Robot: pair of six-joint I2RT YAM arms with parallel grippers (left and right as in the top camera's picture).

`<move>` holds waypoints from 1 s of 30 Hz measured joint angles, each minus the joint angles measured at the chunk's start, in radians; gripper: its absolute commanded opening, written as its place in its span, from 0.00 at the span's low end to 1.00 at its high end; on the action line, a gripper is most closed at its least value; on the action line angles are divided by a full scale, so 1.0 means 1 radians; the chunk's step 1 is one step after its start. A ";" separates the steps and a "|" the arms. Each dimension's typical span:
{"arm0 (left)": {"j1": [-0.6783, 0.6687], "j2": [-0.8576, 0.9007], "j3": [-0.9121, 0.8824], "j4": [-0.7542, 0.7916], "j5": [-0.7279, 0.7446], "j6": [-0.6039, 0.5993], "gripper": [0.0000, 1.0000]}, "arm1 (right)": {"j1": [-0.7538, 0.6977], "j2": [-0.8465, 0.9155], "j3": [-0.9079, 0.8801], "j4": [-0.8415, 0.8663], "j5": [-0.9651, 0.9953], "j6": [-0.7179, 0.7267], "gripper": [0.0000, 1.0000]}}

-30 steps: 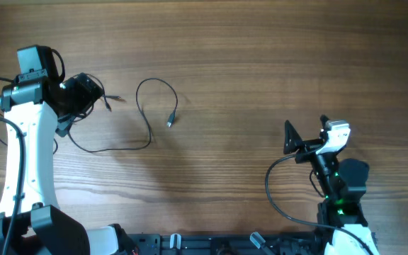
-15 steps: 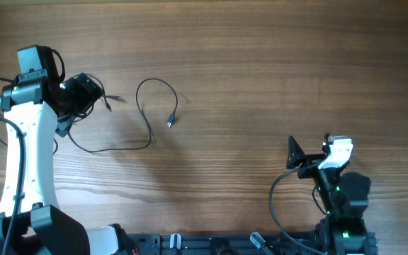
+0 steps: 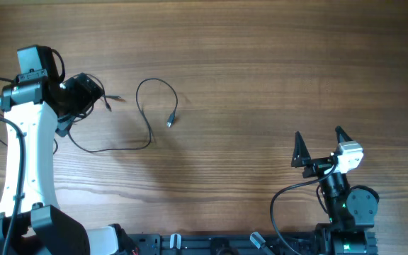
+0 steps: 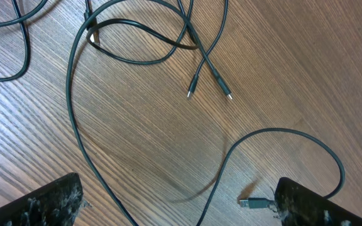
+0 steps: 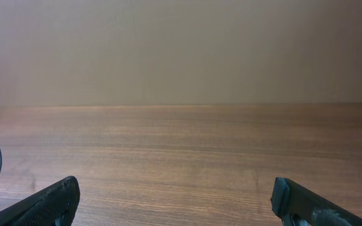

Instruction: Untangle cables

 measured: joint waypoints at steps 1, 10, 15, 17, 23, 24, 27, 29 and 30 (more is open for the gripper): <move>0.000 0.000 0.000 0.000 0.000 0.000 1.00 | 0.000 0.000 0.000 0.000 0.000 0.000 1.00; 0.000 0.000 0.000 0.000 0.000 0.000 1.00 | 0.000 0.000 0.000 0.000 0.000 0.000 1.00; 0.000 0.000 0.000 0.000 0.000 0.000 1.00 | 0.000 0.000 0.000 0.000 0.000 0.000 1.00; 0.000 0.000 0.000 0.000 0.000 0.000 1.00 | 0.000 0.000 0.000 0.000 0.000 0.000 1.00; -0.001 -0.148 0.000 0.000 -0.001 0.000 1.00 | 0.000 0.000 0.000 0.000 0.000 0.000 1.00; -0.003 -0.192 -0.001 0.006 -0.002 0.000 1.00 | 0.000 0.000 0.000 0.000 0.000 0.000 1.00; -0.043 -0.288 -0.060 0.125 -0.028 0.000 1.00 | 0.000 0.000 0.000 0.000 0.001 0.000 1.00; -0.093 -0.323 -0.190 0.275 -0.043 0.000 1.00 | 0.000 -0.001 0.000 0.002 0.004 0.000 1.00; -0.108 -0.328 -0.247 0.343 -0.046 0.001 1.00 | 0.000 -0.002 0.000 0.003 0.004 0.000 1.00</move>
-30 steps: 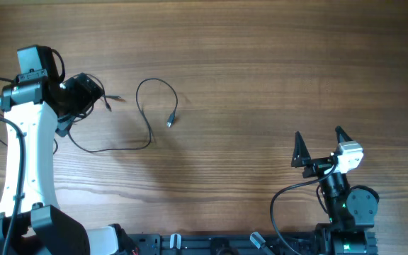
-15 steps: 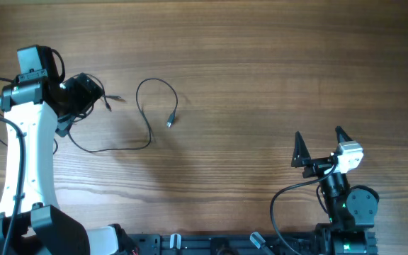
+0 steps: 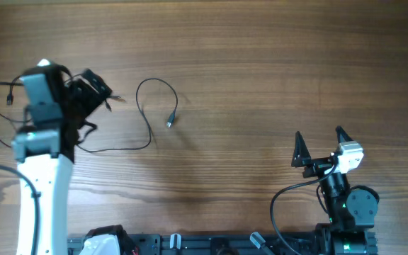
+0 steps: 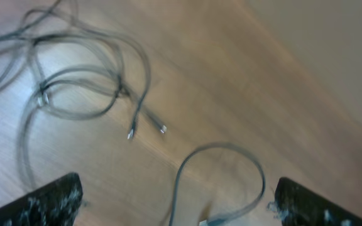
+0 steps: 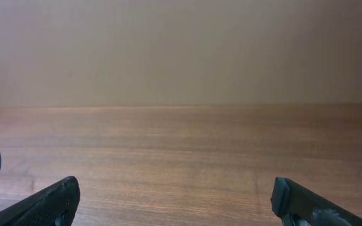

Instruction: Untangle cables

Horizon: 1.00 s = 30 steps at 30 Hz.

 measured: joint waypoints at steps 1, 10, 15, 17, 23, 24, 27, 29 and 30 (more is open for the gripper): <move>-0.016 -0.008 -0.073 0.081 -0.004 0.000 1.00 | 0.000 -0.001 0.000 0.000 0.000 0.000 1.00; -0.072 -0.175 -0.594 0.266 -0.023 0.000 1.00 | 0.000 -0.003 0.000 0.000 0.000 0.000 1.00; -0.072 -0.250 -0.841 0.750 -0.025 0.002 1.00 | 0.000 -0.003 0.000 0.000 0.000 0.000 1.00; -0.072 -0.270 -0.908 0.890 -0.010 0.011 1.00 | 0.000 -0.004 0.000 0.000 0.000 0.000 1.00; -0.072 -0.277 -0.949 1.059 0.108 0.218 1.00 | 0.000 -0.004 0.000 0.000 0.000 0.000 1.00; -0.072 -0.277 -0.949 1.059 0.117 0.254 1.00 | 0.000 -0.004 0.000 0.000 0.000 0.000 1.00; -0.072 -0.277 -0.972 1.058 0.159 0.300 1.00 | 0.000 -0.003 0.000 0.000 0.000 0.000 1.00; -0.072 -0.277 -0.993 1.057 0.166 0.315 1.00 | 0.000 -0.004 0.000 0.000 0.000 0.000 1.00; -0.072 -0.278 -1.002 1.057 0.169 0.319 1.00 | 0.000 -0.003 0.000 0.000 0.000 0.000 1.00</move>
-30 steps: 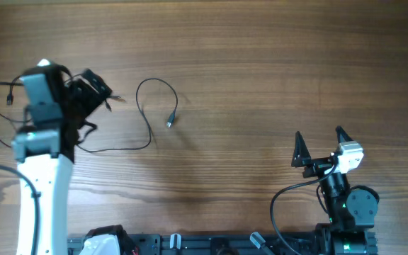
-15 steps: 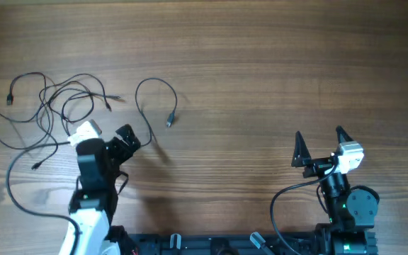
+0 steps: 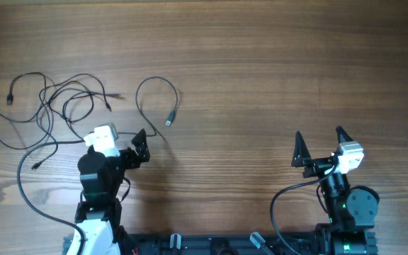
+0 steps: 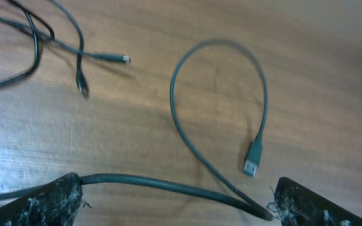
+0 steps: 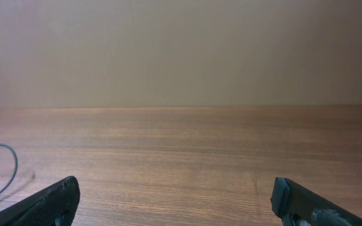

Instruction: Untangle cables

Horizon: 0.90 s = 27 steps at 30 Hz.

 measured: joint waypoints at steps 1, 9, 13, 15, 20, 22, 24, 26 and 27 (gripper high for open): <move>0.000 -0.005 -0.013 -0.001 0.002 0.004 1.00 | 0.000 0.000 0.000 0.000 0.000 0.000 1.00; 0.016 -0.151 -0.040 -0.285 0.011 0.016 1.00 | 0.000 0.000 0.000 0.000 0.000 0.000 1.00; 0.017 -0.399 -0.043 -0.451 0.010 0.018 1.00 | 0.000 -0.002 0.000 0.001 0.000 0.000 1.00; 0.017 -0.508 -0.042 -0.451 0.011 0.025 1.00 | 0.000 -0.001 0.000 0.000 0.000 0.000 1.00; 0.017 -0.667 -0.042 -0.452 0.012 0.079 1.00 | 0.000 -0.001 0.000 0.000 0.000 0.000 1.00; 0.017 -0.722 -0.042 -0.452 0.016 0.124 1.00 | 0.000 -0.001 0.000 0.000 0.000 0.000 1.00; 0.017 -0.764 -0.042 -0.452 0.020 0.172 1.00 | 0.000 -0.001 0.000 0.000 0.000 0.000 1.00; 0.017 -0.801 -0.042 -0.452 0.023 0.219 1.00 | 0.000 -0.001 0.000 0.000 0.000 0.000 1.00; 0.017 -0.831 -0.042 -0.452 0.023 0.241 1.00 | 0.000 -0.001 0.000 0.000 0.000 0.000 1.00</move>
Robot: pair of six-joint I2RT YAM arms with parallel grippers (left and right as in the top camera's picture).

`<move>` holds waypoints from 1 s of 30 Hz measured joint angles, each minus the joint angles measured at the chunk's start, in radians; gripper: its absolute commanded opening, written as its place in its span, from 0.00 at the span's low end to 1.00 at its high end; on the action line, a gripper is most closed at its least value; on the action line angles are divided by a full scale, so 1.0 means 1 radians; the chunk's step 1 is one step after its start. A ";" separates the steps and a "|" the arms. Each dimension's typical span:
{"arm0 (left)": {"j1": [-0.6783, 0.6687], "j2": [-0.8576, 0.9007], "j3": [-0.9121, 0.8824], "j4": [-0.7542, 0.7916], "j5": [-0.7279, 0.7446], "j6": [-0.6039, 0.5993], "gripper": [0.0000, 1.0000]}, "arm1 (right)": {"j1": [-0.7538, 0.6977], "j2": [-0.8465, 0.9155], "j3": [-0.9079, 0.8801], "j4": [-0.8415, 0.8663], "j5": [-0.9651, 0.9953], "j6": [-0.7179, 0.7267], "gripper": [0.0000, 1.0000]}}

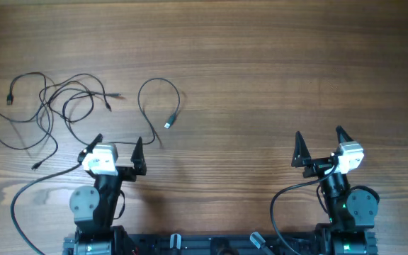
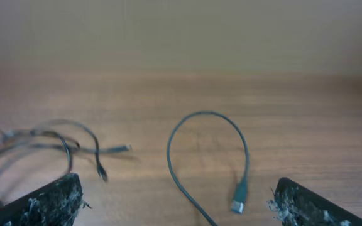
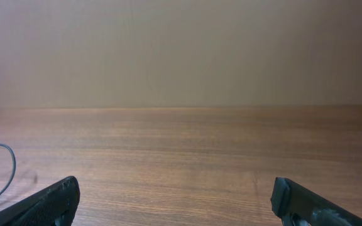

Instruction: Untangle cables

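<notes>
Thin black cables lie on the wooden table at the left. A knotted bunch of cables [image 1: 55, 103] [image 2: 36, 147] spreads at the far left. One cable makes a separate loop [image 1: 158, 92] [image 2: 209, 135] ending in a USB plug [image 1: 168, 125] [image 2: 238, 202]. My left gripper [image 1: 117, 147] [image 2: 176, 204] stands open at the front edge, below the loop, with nothing between its fingers. My right gripper [image 1: 319, 140] [image 3: 176, 201] stands open at the front right, far from the cables, holding nothing.
The wooden table [image 1: 275, 64] runs wide to the right of the cables. The arm bases and a black rail [image 1: 211, 244] line the front edge. A plain beige wall [image 3: 181, 50] backs the table.
My left arm has drawn back further to the front edge and now faces level across the table. The looped cable's lower run has shifted slightly. The right arm has not moved.
My left gripper was open over the bunch of cables at the far left, covering it from above. It then stood slightly right of there, then near the front edge with the bunch uncovered. It now rests at the front, open and holding nothing. The right gripper stayed still.
</notes>
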 measured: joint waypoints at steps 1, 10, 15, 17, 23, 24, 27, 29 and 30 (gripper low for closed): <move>0.000 -0.027 0.000 0.000 0.000 0.016 1.00 | 0.000 0.000 0.000 0.000 0.000 0.000 1.00; 0.000 -0.069 0.000 -0.002 -0.023 0.076 1.00 | 0.000 0.000 0.000 0.000 0.000 0.000 1.00; 0.000 -0.069 0.000 -0.006 -0.062 0.067 1.00 | 0.000 0.000 0.000 0.000 0.000 0.000 1.00; 0.000 -0.069 0.000 -0.008 -0.085 0.038 1.00 | 0.000 0.000 0.000 0.000 0.000 0.000 1.00; 0.000 -0.069 0.000 -0.011 -0.125 -0.013 1.00 | 0.000 0.000 0.000 0.000 0.000 0.000 1.00; 0.000 -0.069 0.000 -0.011 -0.125 -0.017 1.00 | 0.000 0.000 0.000 0.000 0.000 0.000 1.00; 0.000 -0.069 0.000 -0.011 -0.125 -0.021 1.00 | 0.000 0.000 0.000 0.000 0.000 0.000 1.00; 0.000 -0.069 0.000 -0.011 -0.125 -0.024 1.00 | 0.000 0.000 0.000 0.000 0.000 0.000 1.00; 0.000 -0.069 0.000 -0.011 -0.125 -0.024 1.00 | 0.000 0.000 0.000 0.000 0.000 0.000 1.00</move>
